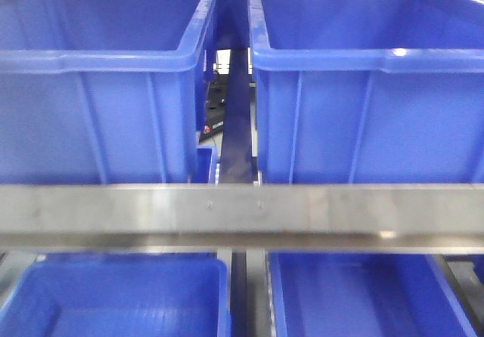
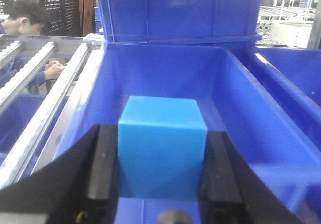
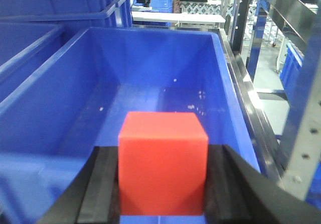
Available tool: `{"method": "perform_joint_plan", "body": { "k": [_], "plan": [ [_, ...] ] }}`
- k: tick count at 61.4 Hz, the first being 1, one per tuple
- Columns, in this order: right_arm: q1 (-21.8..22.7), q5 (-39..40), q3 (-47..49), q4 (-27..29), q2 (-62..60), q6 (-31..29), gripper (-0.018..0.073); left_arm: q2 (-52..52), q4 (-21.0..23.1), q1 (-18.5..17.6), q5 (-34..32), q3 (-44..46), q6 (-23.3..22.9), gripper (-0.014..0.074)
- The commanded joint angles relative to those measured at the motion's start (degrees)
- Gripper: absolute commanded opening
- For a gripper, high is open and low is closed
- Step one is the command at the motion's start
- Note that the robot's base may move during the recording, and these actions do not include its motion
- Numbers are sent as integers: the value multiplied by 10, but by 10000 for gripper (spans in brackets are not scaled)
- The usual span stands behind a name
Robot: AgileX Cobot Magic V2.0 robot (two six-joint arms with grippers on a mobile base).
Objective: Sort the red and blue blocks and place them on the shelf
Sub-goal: 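Hold both cubes above the two blue bins on the shelf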
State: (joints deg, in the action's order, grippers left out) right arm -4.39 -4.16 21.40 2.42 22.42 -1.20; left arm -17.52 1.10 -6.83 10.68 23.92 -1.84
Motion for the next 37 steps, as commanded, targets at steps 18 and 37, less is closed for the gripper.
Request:
{"method": "perform_joint_plan", "body": {
  "k": [18,37],
  "plan": [
    [4,51,17,1,2,-5,68,-5,0,-1,-52,17,0,122],
    [4,51,17,1,2,-5,68,-5,0,-1,-52,17,0,122]
  ]
}}
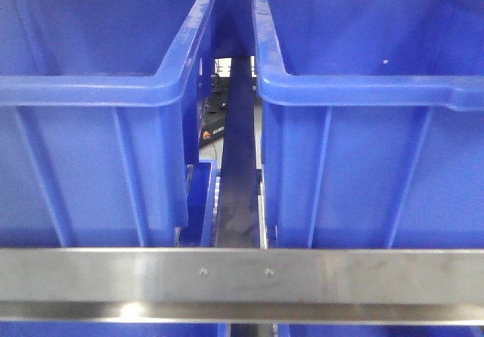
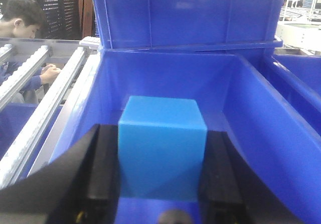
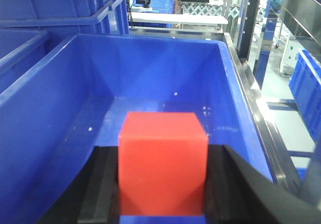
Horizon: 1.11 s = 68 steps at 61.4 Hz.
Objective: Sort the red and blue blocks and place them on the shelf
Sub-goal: 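Hold both cubes above the two blue bins on the shelf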
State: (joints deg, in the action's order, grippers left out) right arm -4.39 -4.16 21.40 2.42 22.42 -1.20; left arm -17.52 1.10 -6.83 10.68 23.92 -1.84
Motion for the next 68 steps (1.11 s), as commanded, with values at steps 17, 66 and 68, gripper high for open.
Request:
{"method": "perform_joint_plan", "body": {
  "k": [17,66,68],
  "plan": [
    [4,51,17,1,2,-5,68,-5,0,-1,-52,17,0,122],
    [4,51,17,1,2,-5,68,-5,0,-1,-52,17,0,122],
    [4,51,17,1,2,-5,68,-5,0,-1,-52,17,0,122]
  ]
}}
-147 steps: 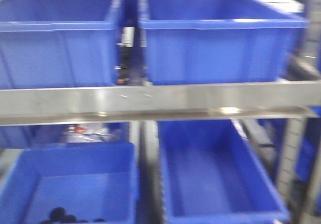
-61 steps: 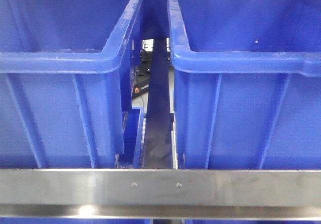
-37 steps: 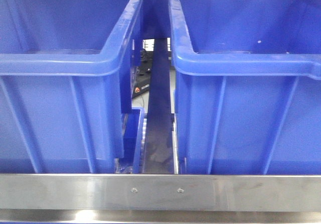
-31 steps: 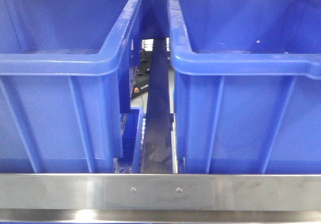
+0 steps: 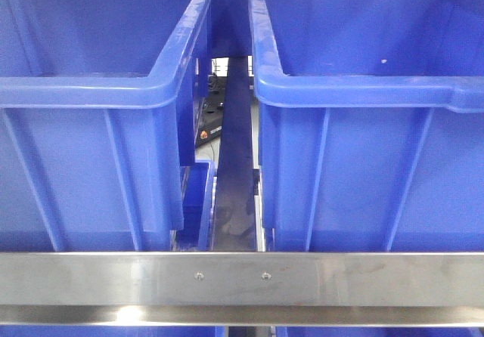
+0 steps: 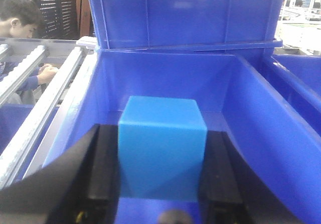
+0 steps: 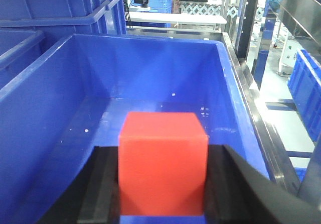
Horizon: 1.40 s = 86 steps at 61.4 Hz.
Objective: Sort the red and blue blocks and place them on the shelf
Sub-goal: 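Hold both cubes above the two blue bins on the shelf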
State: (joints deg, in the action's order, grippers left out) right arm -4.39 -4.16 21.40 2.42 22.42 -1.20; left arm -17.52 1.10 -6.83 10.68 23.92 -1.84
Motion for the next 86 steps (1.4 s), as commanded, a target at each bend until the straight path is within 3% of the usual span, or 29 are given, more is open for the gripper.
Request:
{"method": "perform_joint_plan", "body": {
  "k": [1,59,66,86],
  "plan": [
    [4,51,17,1,2,-5,68,-5,0,-1,-52,17,0,122],
    [4,49,17,1,2,-5,67,-5,0,-1,-51,17,0,122],
    [4,42,17,1,2,-5,15,-5,0,-1,-58,18,0,122],
    [-44,42,47,-4,24,-5,20,-79,0,-2,-57,72,1,122]
  ]
}}
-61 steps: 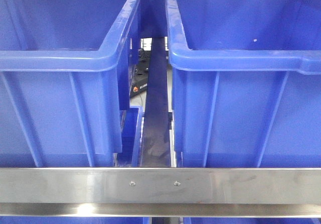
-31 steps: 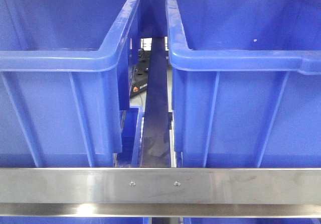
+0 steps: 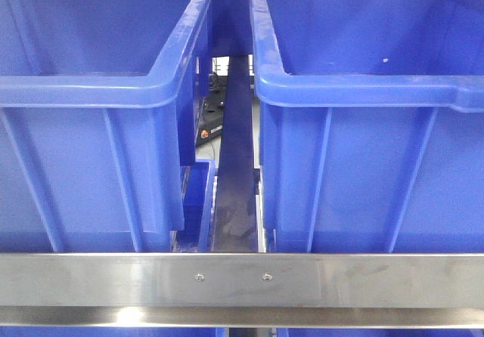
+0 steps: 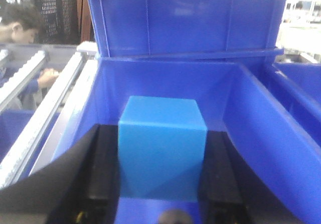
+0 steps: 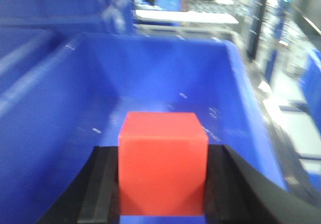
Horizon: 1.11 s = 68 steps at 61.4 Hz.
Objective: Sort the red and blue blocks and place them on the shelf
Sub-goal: 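Hold both cubes above the two blue bins on the shelf, then lower both cubes into the bins and open both grippers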
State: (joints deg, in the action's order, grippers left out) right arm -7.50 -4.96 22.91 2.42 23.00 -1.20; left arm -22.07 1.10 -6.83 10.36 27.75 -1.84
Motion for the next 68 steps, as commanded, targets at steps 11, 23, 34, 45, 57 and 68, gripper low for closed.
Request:
{"method": "perform_joint_plan", "body": {
  "k": [11,23,34,45,57,68],
  "plan": [
    [-52,57,69,-15,104,-5,20,-116,0,-2,-56,82,1,122],
    [-69,110,114,-15,222,-5,20,-197,8,-2,-70,126,1,122],
    [-69,193,130,-15,306,-5,20,-247,12,-49,-75,139,1,122],
    [-69,233,130,-15,354,-5,20,-283,7,-120,-93,139,1,122],
    [-69,234,130,-15,375,-5,20,-331,3,-143,-114,139,1,122],
    [-69,235,130,-15,375,-5,20,-371,3,-143,-121,139,1,128]
  ]
}}
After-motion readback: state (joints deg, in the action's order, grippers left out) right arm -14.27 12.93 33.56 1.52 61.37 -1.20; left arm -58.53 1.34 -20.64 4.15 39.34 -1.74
